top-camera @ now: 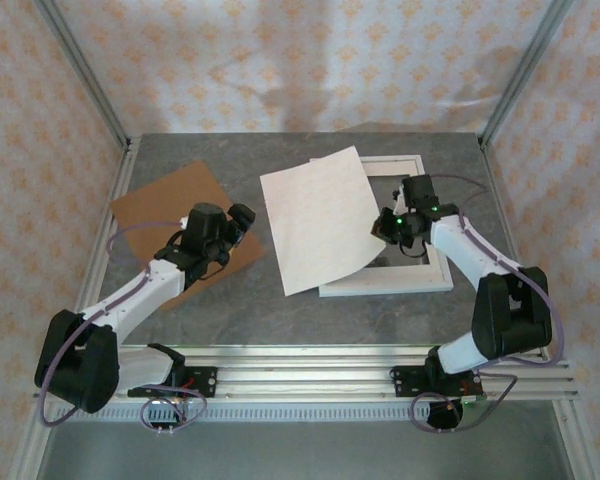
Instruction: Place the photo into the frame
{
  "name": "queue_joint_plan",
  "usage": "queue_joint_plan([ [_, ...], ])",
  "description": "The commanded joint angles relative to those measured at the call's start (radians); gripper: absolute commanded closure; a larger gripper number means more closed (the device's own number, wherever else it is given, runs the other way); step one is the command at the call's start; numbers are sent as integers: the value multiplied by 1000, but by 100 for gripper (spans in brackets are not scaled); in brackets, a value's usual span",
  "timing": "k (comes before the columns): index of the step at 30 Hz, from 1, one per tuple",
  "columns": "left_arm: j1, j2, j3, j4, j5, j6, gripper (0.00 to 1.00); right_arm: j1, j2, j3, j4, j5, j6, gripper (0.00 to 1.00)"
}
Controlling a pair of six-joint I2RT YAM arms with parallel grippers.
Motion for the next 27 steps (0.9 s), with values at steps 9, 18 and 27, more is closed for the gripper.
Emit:
queue_joint_plan([
  [9, 6, 118, 197, -106, 49, 278, 0, -14, -127, -8, -194, 441, -66, 100],
  [18, 5, 127, 191, -100, 59, 305, 0, -31, -101, 35, -221, 529, -122, 100],
  [27, 4, 119, 164, -97, 64, 305, 0, -32, -47, 111, -231, 540, -227, 100],
])
